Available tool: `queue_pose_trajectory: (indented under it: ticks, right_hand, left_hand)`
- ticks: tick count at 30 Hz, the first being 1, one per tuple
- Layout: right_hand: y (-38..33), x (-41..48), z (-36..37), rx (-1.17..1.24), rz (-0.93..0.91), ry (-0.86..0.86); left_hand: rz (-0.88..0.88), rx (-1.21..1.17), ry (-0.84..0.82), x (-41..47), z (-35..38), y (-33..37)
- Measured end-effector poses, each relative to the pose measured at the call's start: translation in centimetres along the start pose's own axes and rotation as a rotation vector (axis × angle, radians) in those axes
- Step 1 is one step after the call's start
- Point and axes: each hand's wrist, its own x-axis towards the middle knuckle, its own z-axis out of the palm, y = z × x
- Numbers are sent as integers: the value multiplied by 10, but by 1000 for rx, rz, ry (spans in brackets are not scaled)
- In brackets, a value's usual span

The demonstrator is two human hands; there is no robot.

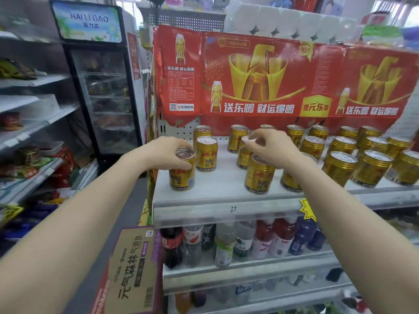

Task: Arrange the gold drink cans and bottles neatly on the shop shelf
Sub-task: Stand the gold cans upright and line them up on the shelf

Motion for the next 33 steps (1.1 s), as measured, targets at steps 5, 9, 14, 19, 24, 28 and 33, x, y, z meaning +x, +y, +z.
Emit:
queue_pose_trajectory:
  ticks: [5, 9, 14, 19, 24, 28, 33]
  right_hand:
    - [8, -17, -10, -52, 1, -162]
    - [11, -26, -15, -74, -32, -290]
    - [18, -24, -19, -103, -105, -296]
    - [24, -17, -20, -99, -152, -343]
    - [27, -15, -20, -96, -195, -342]
    - [30, -15, -17, -66, -216, -304]
    - [30, -15, -17, -80, -231, -289]
  left_hand:
    - [20, 2, 47, -3, 8, 18]
    - [25, 44, 81, 5, 20, 42]
    - [-31, 35, 119, 12, 27, 65]
    - [-95, 60, 23, 8, 17, 71]
    - [-101, 65, 20, 3, 19, 75]
    - [-82, 56, 39, 2, 23, 74]
    - [-69, -35, 146, -2, 32, 73]
